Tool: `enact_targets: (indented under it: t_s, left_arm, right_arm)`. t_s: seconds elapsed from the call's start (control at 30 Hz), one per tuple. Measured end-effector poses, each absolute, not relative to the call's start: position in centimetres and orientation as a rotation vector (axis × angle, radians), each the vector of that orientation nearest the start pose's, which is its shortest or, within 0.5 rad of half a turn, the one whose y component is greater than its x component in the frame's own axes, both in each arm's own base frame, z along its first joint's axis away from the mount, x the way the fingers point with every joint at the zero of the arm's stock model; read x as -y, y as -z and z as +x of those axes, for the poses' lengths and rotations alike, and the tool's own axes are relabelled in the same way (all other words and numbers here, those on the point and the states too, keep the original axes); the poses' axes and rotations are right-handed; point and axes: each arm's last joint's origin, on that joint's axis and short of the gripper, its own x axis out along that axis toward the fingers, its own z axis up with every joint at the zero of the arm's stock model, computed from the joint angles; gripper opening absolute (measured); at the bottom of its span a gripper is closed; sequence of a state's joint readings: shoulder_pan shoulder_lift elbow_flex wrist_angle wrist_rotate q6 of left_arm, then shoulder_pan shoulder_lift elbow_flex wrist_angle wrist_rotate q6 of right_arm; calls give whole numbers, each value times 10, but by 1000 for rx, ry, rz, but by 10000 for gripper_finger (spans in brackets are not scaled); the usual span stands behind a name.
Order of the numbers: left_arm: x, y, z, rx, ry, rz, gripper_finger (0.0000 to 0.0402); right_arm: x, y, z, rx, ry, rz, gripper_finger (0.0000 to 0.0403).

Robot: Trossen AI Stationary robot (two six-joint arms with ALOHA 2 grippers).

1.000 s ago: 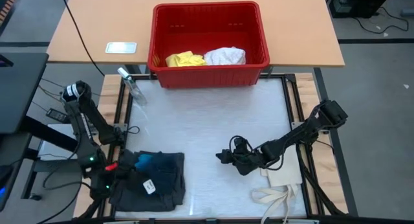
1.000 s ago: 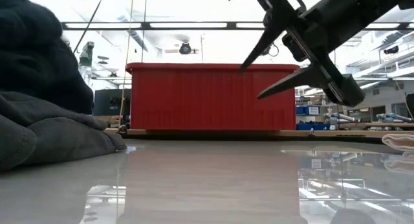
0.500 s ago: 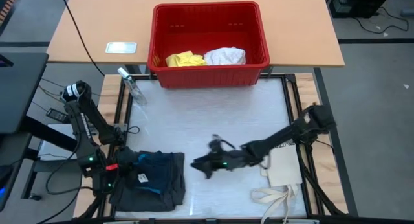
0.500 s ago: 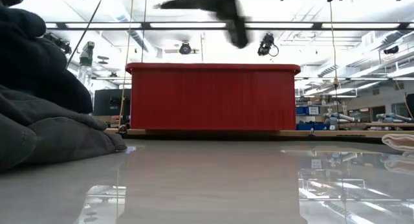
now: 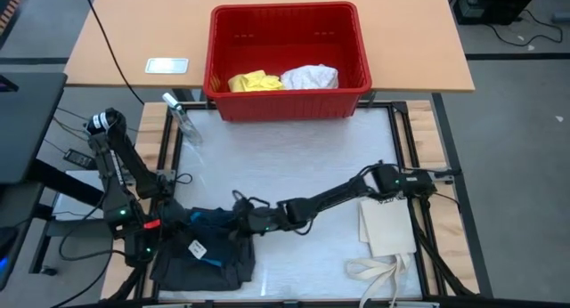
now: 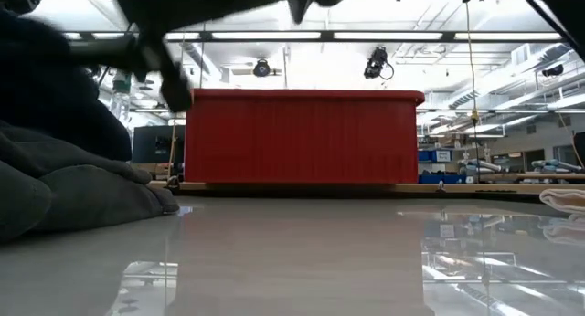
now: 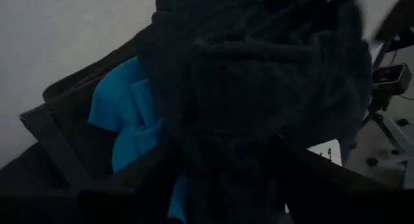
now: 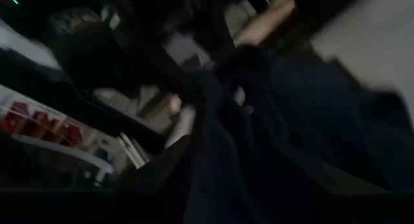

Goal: Fold laundry
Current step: Stack the black shorts on top of the stacked shorts

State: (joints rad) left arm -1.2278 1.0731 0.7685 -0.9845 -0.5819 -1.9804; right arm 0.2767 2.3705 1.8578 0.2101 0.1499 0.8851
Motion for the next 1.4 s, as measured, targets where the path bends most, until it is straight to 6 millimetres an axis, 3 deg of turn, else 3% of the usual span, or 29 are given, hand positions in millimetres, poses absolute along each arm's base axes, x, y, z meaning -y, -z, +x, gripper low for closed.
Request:
enact_targets:
  t_s: [0.17,0.3,0.53,0.77,0.93,1.2,1.3,1.4]
  left_arm:
    - [151,-237,71,-886,-325,-815,268]
    - [154,-243,74,-871,-247,-824,270]
    - [159,-251,90,-727,-138,-738,270]
    - [142,-243,96,-800,-277,-724,270]
    - [148,-257,96,-901,-176,-853,270]
    - [158,-307,90,-860,-20,-913,270]
    - [155,-320,92,-738,-34,-868,270]
    - [150,-316,98,-661,-76,-786,270]
  right_arm:
    - [-140,-151,535,-423,67,811,195]
    - [-129,-141,543,-365,88,754,184]
    - [-102,-153,551,-313,-22,722,169]
    - [-103,-199,541,-283,26,658,168]
    - [-103,-178,541,-397,7,676,168]
    - [-100,-166,539,-443,59,664,168]
    - [-97,-172,542,-398,3,684,168]
    - [-96,-188,540,-367,17,715,168]
